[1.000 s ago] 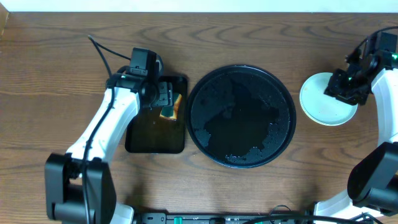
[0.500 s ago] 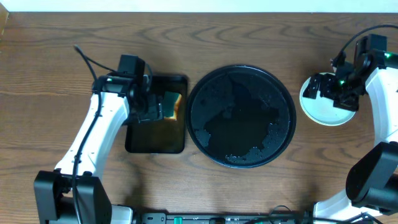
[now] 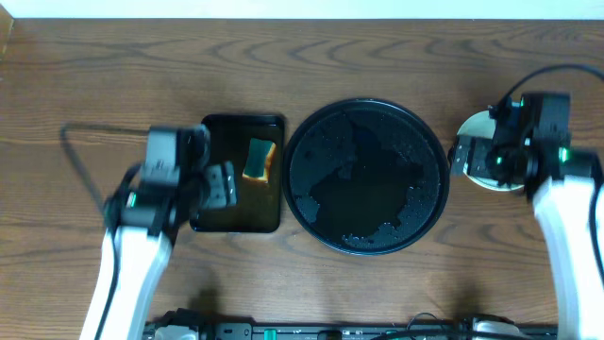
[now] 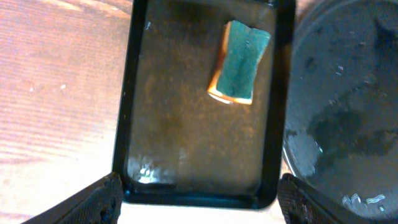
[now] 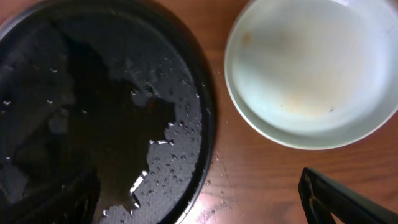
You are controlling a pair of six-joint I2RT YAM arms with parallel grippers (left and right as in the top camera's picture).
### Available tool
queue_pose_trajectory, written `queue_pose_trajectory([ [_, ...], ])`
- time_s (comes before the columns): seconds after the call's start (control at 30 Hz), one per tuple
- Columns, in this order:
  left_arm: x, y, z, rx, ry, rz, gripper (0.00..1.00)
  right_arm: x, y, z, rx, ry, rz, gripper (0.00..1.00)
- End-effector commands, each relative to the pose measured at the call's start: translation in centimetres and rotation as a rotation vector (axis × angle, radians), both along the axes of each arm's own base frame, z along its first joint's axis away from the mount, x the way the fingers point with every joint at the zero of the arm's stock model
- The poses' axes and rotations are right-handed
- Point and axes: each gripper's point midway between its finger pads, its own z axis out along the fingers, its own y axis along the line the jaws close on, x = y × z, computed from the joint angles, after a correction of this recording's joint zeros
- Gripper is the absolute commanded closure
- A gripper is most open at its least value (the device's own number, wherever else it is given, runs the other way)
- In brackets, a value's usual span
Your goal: Clean dirty plates on tray and stack at the side
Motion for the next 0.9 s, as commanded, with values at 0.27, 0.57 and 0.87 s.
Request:
queue_pose_trajectory([
  [0.27,-4.0,0.8,3.5,-0.007,-0.286,-0.007,0.20,-5.7,0.2,3.6,-0.070,-0.214,-0.020,0.01],
  [0.57,-3.9,0.8,3.4,-0.006,-0.277,-0.007,0.20,-6.9,0.2,2.9,-0.068,-0.165,-0.019,0.01],
  [0.87,-3.9,0.8,3.3,-0.005,-0.275,-0.007,0.19,-6.9,0.2,2.9,-0.068,-0.164,-0.018,0.01],
])
